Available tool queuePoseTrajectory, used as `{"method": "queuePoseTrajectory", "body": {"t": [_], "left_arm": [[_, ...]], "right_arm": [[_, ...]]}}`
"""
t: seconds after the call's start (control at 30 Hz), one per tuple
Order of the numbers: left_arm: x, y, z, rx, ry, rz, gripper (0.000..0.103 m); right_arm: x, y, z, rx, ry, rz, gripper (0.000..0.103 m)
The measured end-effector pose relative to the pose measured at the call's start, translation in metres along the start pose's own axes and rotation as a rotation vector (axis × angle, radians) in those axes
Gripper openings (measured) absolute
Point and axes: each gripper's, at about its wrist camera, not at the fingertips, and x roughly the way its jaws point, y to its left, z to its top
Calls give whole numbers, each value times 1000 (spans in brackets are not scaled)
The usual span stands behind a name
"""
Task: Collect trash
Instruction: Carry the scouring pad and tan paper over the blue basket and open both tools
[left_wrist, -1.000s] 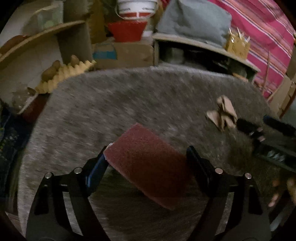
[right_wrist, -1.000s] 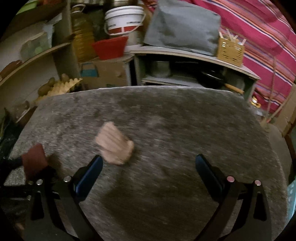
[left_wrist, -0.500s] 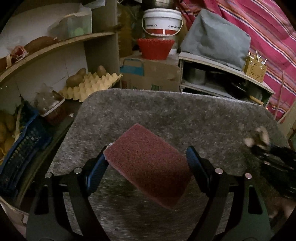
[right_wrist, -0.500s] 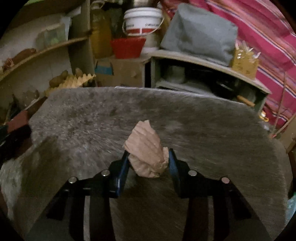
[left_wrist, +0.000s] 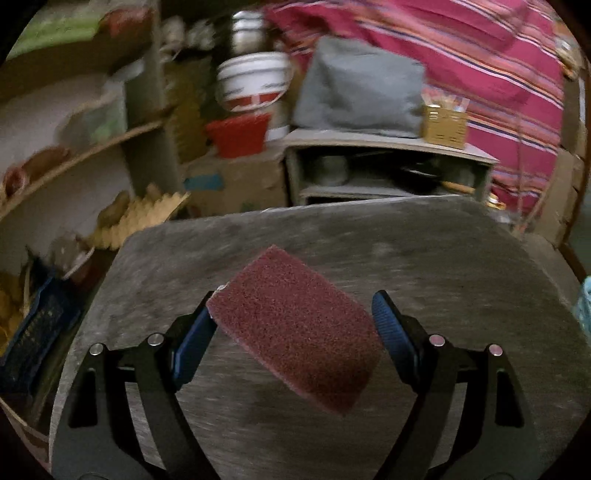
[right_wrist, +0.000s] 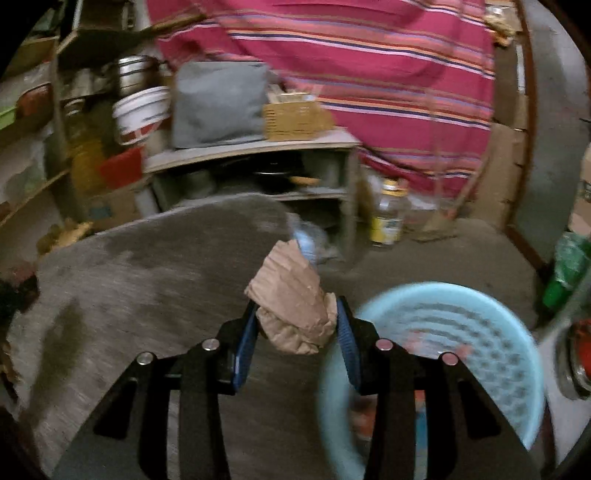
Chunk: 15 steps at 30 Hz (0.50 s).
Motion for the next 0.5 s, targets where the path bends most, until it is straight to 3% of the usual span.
{"method": "queuePoseTrajectory", "body": {"t": [0.2, 0.37, 0.5], "left_arm": [[-48, -99, 12, 16, -62, -137, 81], [-75, -193, 9, 79, -83, -215, 81], [-87, -246, -2, 107, -79, -261, 81]], "right_arm": [[-9, -91, -14, 94, 7, -13, 41], [-9, -124, -24, 124, 16, 9, 41], [-8, -145, -36, 127, 29, -11, 41]]}}
